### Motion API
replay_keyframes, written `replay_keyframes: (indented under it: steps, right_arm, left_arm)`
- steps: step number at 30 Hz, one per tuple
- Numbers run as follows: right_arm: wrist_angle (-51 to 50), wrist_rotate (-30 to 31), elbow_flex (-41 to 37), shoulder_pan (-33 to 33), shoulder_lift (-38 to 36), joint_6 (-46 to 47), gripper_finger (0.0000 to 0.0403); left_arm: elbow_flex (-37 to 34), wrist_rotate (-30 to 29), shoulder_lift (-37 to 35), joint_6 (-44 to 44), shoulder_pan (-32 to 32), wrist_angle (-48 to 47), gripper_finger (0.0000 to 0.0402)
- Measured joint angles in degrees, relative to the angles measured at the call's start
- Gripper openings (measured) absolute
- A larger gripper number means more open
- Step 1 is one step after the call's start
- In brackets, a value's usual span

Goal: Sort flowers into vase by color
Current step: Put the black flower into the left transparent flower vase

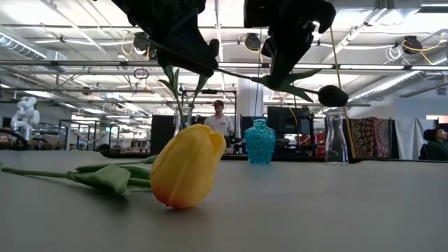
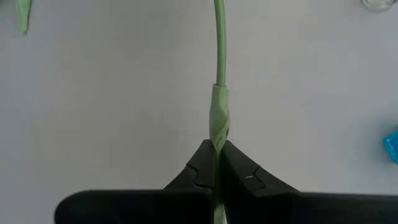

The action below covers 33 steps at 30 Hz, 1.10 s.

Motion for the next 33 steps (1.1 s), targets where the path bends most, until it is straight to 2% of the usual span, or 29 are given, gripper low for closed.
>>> replay_keyframes:
  steps: [14, 23, 33]
  right_arm:
    - [0.0, -0.1, 0.0, 0.0, 0.0, 0.2, 0.0000]
    - [-0.2, -0.3, 0.0, 0.0, 0.0, 0.1, 0.0000]
    - [0.0, -0.2, 0.0, 0.0, 0.0, 0.1, 0.0011]
  left_arm:
    - [0.0, 0.0, 0.0, 0.0, 0.0, 0.0, 0.0080]
    - [0.0, 0.0, 0.0, 0.0, 0.0, -0.3, 0.0011]
    - [0.0, 0.0, 0.0, 0.0, 0.0, -0.9, 0.0007]
